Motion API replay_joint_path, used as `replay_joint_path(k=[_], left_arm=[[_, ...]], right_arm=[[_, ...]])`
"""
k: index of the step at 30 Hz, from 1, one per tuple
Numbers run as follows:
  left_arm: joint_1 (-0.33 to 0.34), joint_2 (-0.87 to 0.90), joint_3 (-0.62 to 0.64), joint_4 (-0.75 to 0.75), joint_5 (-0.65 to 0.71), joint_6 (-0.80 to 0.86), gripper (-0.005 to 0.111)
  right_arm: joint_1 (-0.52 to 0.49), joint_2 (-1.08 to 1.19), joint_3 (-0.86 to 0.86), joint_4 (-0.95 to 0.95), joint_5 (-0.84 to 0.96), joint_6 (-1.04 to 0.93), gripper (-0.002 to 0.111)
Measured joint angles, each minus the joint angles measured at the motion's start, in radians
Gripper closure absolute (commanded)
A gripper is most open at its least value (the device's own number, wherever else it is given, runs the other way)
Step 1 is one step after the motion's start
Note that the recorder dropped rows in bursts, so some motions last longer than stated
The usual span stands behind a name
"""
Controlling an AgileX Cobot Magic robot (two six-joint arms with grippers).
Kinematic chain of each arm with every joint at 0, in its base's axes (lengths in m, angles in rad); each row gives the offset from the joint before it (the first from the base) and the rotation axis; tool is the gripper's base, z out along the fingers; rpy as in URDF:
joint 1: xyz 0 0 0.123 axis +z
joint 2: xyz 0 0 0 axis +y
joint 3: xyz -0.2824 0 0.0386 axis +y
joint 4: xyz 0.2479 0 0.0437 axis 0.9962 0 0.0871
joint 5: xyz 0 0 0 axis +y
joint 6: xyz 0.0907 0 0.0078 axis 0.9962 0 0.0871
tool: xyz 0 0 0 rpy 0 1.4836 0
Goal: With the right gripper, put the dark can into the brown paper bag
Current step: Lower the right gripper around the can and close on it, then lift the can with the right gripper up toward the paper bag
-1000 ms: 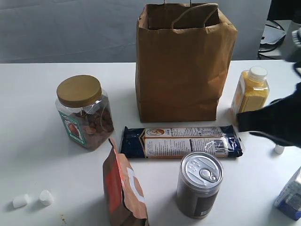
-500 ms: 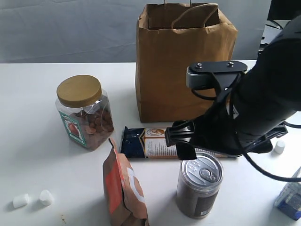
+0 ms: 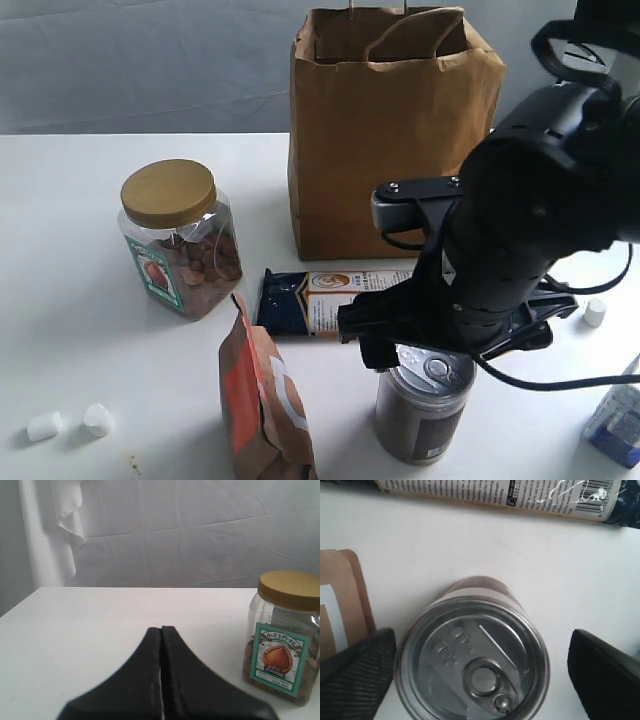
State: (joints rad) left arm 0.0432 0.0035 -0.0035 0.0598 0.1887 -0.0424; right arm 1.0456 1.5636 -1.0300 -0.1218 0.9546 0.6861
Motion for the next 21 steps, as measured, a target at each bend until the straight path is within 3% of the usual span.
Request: replay_joint_path(k=[5, 8, 13, 14, 21], left_arm=[[0.0, 0.0, 0.0, 0.0, 0.0, 0.0, 0.107], [0.0, 0.0, 0.0, 0.0, 0.0, 0.0, 0.107], [0.0, 0.0, 0.0, 0.0, 0.0, 0.0, 0.107], [0.0, 0.0, 0.0, 0.0, 0.0, 0.0, 0.107], [0.0, 0.0, 0.0, 0.0, 0.0, 0.0, 0.107]], right_arm=[[0.0, 0.041, 0.014, 0.006, -0.011, 0.0, 0.031], [0.0, 0.048, 0.042, 0.013, -0.044, 0.0, 0.052], [0.001, 0.04, 0.073, 0.013, -0.093, 0.0, 0.104], [0.001, 0.037, 0.078, 0.013, -0.1, 0.0, 0.108], [0.001, 0.03, 0.093, 0.013, -0.135, -0.018, 0.108]])
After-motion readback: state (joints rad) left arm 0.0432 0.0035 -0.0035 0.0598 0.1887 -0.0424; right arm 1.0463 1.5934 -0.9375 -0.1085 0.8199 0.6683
